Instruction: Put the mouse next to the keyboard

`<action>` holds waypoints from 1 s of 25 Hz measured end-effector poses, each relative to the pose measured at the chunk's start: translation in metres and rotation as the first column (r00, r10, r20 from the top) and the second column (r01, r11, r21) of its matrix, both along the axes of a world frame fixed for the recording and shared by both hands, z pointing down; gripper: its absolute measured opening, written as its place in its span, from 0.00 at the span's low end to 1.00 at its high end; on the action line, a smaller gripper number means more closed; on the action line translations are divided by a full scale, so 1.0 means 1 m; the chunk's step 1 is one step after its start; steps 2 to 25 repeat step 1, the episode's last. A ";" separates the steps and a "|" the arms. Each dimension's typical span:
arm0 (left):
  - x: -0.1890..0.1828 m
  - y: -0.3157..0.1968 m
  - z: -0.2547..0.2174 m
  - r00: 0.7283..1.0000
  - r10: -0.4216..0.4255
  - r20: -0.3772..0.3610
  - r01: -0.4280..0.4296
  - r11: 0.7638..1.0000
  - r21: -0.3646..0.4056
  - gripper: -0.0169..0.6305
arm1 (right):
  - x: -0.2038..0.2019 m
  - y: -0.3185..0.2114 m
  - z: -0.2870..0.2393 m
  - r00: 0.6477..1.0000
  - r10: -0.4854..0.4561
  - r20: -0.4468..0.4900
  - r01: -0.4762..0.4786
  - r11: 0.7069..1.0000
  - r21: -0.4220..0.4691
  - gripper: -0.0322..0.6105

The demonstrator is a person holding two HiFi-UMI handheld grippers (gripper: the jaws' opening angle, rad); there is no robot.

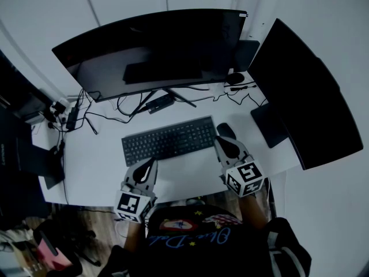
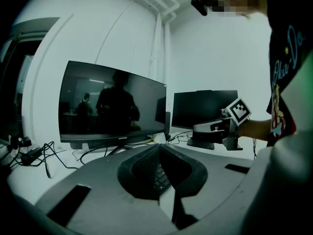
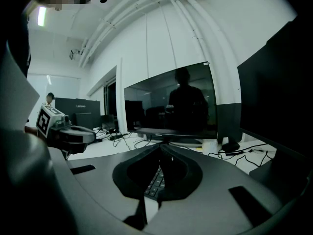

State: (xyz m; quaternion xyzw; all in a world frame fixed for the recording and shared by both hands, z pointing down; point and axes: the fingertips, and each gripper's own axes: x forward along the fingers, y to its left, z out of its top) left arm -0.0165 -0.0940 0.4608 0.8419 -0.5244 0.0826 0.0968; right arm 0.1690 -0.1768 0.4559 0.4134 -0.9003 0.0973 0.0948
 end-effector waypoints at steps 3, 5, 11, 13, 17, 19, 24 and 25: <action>0.000 0.000 0.000 1.000 0.000 0.001 0.000 1.000 0.001 0.03 | 0.000 0.000 0.000 1.000 0.000 0.000 0.000 1.000 0.001 0.05; 0.000 0.000 0.000 1.000 0.000 0.001 0.000 1.000 0.001 0.03 | 0.000 0.000 0.000 1.000 0.000 0.000 0.000 1.000 0.001 0.05; 0.000 0.000 0.000 1.000 0.000 0.001 0.000 1.000 0.001 0.03 | 0.000 0.000 0.000 1.000 0.000 0.000 0.000 1.000 0.001 0.05; 0.000 0.000 0.000 1.000 0.000 0.001 0.000 1.000 0.001 0.03 | 0.000 0.000 0.000 1.000 0.000 0.000 0.000 1.000 0.001 0.05; 0.000 0.000 0.000 1.000 0.000 0.001 0.000 1.000 0.001 0.03 | 0.000 0.000 0.000 1.000 0.000 0.000 0.000 1.000 0.001 0.05; 0.000 0.000 0.000 1.000 0.000 0.001 0.000 1.000 0.001 0.03 | 0.000 0.000 0.000 1.000 0.000 0.000 0.000 1.000 0.001 0.05; 0.000 0.000 0.000 1.000 0.000 0.001 0.000 1.000 0.001 0.03 | 0.000 0.000 0.000 1.000 0.000 0.000 0.000 1.000 0.001 0.05; 0.000 0.000 0.000 1.000 0.000 0.001 0.000 1.000 0.001 0.03 | 0.000 0.000 0.000 1.000 0.000 0.000 0.000 1.000 0.001 0.05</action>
